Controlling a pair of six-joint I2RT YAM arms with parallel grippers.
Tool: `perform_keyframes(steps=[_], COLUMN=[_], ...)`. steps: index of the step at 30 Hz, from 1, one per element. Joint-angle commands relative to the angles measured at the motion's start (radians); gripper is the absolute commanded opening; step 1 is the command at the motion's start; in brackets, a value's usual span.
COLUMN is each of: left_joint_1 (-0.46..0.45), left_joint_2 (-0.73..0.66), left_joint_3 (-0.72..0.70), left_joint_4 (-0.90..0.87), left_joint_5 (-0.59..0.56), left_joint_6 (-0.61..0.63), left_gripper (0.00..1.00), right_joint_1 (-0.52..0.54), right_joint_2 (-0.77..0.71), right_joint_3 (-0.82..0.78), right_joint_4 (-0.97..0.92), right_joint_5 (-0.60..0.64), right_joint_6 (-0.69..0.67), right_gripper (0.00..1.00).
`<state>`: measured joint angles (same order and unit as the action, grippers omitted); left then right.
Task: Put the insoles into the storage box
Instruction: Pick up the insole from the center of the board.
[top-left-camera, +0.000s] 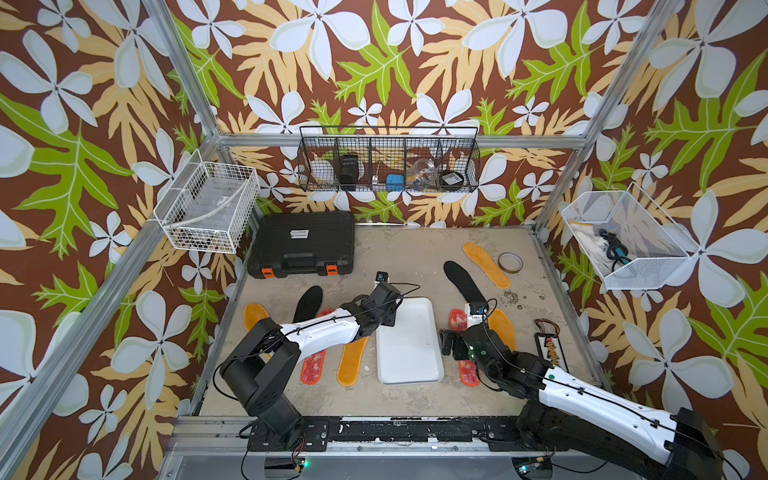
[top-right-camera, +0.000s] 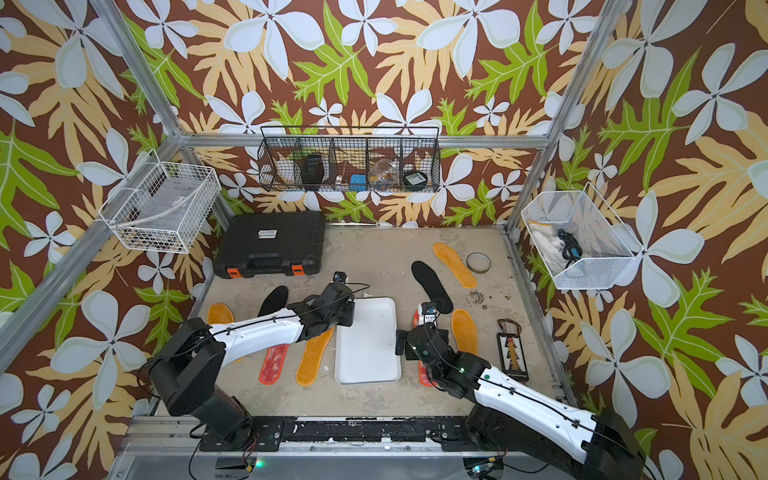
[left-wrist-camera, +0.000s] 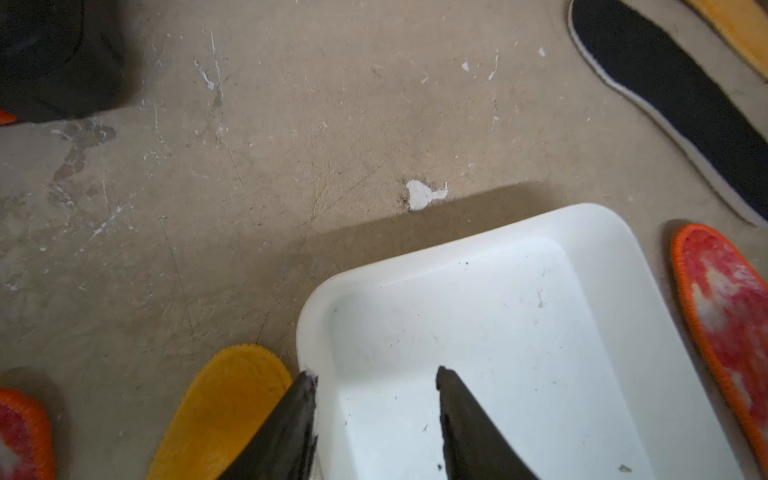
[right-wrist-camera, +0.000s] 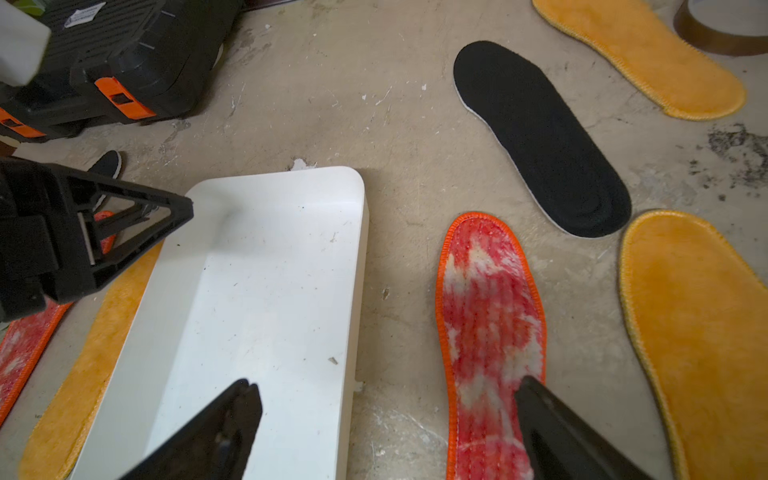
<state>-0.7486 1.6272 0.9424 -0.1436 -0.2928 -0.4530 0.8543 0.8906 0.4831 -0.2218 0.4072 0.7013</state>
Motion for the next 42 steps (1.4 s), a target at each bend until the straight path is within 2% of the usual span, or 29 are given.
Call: perform_keyframes(steps=[1,5,7,9,10,12,16,18,20,28,36,42], left_joint_1=[0.002,0.002,0.002,0.003,0.006,0.024,0.032,0.043,0.059,0.097,0.095,0.095], left_joint_2=[-0.021,-0.155,-0.238,-0.329,-0.36,-0.393,-0.377,-0.339,-0.296,-0.236,-0.204,-0.177], left_joint_3=[0.004,-0.074,-0.121,-0.181,-0.21,-0.254,-0.267,-0.237,-0.217,-0.216,-0.22,-0.225], left_joint_4=[-0.094,-0.17,-0.207,-0.233,-0.239,-0.27,-0.284,-0.319,-0.359,-0.407,-0.364,-0.347], left_joint_5=[-0.048,-0.084,-0.086,-0.06,-0.033,0.055,0.105,0.089,0.051,0.088,0.175,0.177], left_joint_6=[-0.044,-0.082,-0.086,-0.083,-0.074,-0.046,-0.051,-0.065,-0.062,-0.115,-0.078,-0.076], left_gripper=[0.54,0.65,0.65,0.76,0.79,0.83,0.93,1.0,1.0,1.0,1.0,0.97], right_joint_1=[0.001,0.0,0.0,0.001,0.0,0.0,0.002,0.007,0.014,0.014,0.014,0.014], right_joint_2=[0.0,0.027,0.035,0.038,0.041,0.047,0.028,-0.015,-0.069,-0.149,-0.136,-0.128], right_joint_3=[-0.001,-0.013,-0.028,-0.048,-0.054,-0.063,-0.1,-0.129,-0.155,-0.156,-0.149,-0.153], right_joint_4=[-0.002,-0.008,0.006,0.031,0.046,0.091,0.218,0.29,0.328,0.292,0.293,0.303], right_joint_5=[0.024,0.021,0.015,-0.005,-0.03,-0.111,-0.322,-0.405,-0.424,-0.353,-0.291,-0.29], right_joint_6=[-0.039,-0.061,-0.073,-0.095,-0.114,-0.183,-0.3,-0.346,-0.381,-0.449,-0.467,-0.463], right_gripper=[0.99,0.99,0.99,0.99,0.99,1.0,1.0,1.0,1.0,1.0,1.0,0.99])
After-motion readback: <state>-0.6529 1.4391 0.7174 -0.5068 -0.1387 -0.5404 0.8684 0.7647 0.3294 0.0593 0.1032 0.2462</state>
